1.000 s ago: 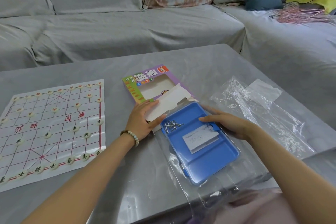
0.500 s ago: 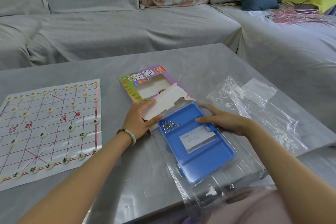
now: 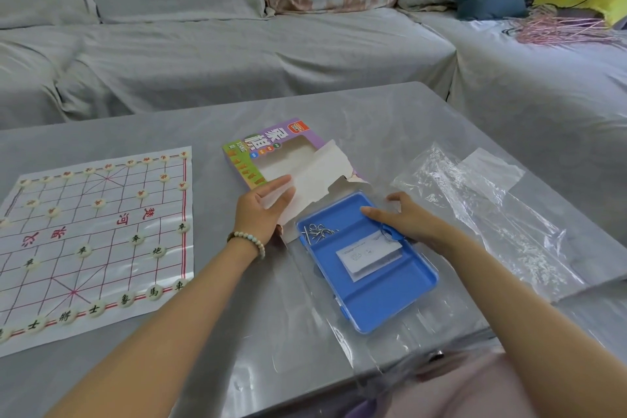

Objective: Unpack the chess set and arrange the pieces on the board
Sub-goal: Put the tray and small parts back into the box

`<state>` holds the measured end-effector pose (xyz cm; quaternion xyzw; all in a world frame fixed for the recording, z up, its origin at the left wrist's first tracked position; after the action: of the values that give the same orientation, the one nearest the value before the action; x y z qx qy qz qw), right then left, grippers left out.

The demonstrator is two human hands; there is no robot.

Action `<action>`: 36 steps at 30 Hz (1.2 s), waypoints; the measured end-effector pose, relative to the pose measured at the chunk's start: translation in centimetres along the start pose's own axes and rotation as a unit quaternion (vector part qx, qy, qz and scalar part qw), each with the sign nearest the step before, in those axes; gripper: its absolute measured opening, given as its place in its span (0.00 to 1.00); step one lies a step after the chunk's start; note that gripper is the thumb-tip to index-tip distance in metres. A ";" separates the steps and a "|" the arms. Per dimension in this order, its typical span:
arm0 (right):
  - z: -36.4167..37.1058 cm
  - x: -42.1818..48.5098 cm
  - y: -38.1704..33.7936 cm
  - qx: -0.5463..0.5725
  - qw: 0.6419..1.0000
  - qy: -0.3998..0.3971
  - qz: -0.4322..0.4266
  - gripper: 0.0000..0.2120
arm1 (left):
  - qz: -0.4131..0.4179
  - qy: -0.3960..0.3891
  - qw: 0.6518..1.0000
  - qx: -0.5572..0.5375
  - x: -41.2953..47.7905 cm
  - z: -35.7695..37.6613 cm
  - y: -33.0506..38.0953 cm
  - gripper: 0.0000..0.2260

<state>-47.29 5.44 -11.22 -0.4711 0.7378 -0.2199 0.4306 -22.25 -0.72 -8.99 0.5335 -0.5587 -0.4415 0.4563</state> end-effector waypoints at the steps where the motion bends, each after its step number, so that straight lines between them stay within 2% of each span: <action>1: -0.1 0.0 -0.2 -0.001 1.000 0.002 -0.007 0.43 | -0.007 0.005 1.000 -0.013 0.0 -0.1 -0.1 0.14; 6: 0.7 0.2 -0.6 -0.003 0.999 -0.038 -0.012 0.44 | -0.030 0.018 0.997 -0.064 0.5 -0.3 -0.4 0.16; 8: 0.6 0.3 -0.9 0.025 0.999 -0.012 -0.016 0.44 | -0.036 0.001 0.997 -0.062 0.7 -0.2 -0.6 0.15; 10: 0.1 0.2 -1.2 0.099 0.995 0.019 -0.012 0.39 | -0.045 -0.020 0.996 -0.074 0.6 0.2 -0.7 0.14; 12: 0.5 0.1 -1.4 0.174 0.984 -0.024 -0.006 0.33 | -0.042 -0.017 0.996 -0.071 0.7 0.2 -0.6 0.14; 15: 2.0 -0.3 -2.2 0.267 0.951 -0.149 -0.032 0.32 | -0.034 0.008 0.996 -0.076 1.1 -0.6 -0.3 0.16; 16: 2.1 -0.2 -2.2 0.293 0.944 -0.147 -0.040 0.32 | -0.038 0.010 0.996 -0.080 1.3 -0.9 -0.4 0.17; 19: 1.6 0.5 -1.6 0.342 0.938 -0.058 -0.028 0.37 | -0.045 -0.002 0.995 -0.090 1.4 -1.5 -0.4 0.16; 20: 1.5 0.6 -1.8 0.342 0.938 -0.054 -0.027 0.39 | -0.043 0.001 0.995 -0.094 1.3 -1.7 -0.3 0.15; 22: 1.6 0.0 -2.7 0.315 0.943 -0.106 -0.037 0.42 | -0.051 0.026 0.991 -0.117 1.3 -2.4 -0.1 0.15; 24: 1.1 -1.8 -4.0 0.262 0.948 -0.160 -0.079 0.41 | -0.077 0.041 0.985 -0.152 1.6 -3.3 0.1 0.15; 26: -0.1 -3.8 -5.4 0.257 0.926 -0.224 -0.161 0.40 | -0.110 0.020 0.978 -0.174 2.4 -4.1 0.7 0.14; 29: -1.1 -7.3 -7.8 0.256 0.882 -0.307 -0.250 0.52 | -0.131 -0.020 0.976 -0.173 3.6 -5.4 3.2 0.13; 31: -1.1 -8.5 -9.3 0.191 0.892 -0.295 -0.284 0.55 | -0.120 -0.025 0.982 -0.143 4.2 -6.4 5.0 0.13; 33: -1.3 -8.7 -10.8 0.140 0.912 -0.245 -0.299 0.51 | -0.114 -0.029 0.984 -0.130 4.4 -7.5 6.4 0.12; 34: -1.4 -8.7 -11.6 0.128 0.922 -0.207 -0.302 0.47 | -0.119 -0.039 0.983 -0.132 4.4 -7.8 6.8 0.12; 36: -2.3 -7.6 -12.7 0.102 0.944 -0.082 -0.304 0.33 | -0.133 -0.072 0.978 -0.144 4.3 -8.2 7.6 0.13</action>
<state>-41.40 6.12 2.49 -0.6429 0.4955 -0.3749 0.4479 -15.74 -4.77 0.22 0.4988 -0.4447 -0.6111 0.4242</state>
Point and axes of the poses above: each hand's wrist, its own x-axis towards the middle knuckle, its own z-axis out of the palm, y = z × x, the point moved 7 cm from there along x, towards the middle knuckle, and after that the axes turned 2 degrees about -z, right-handed, at the moved point
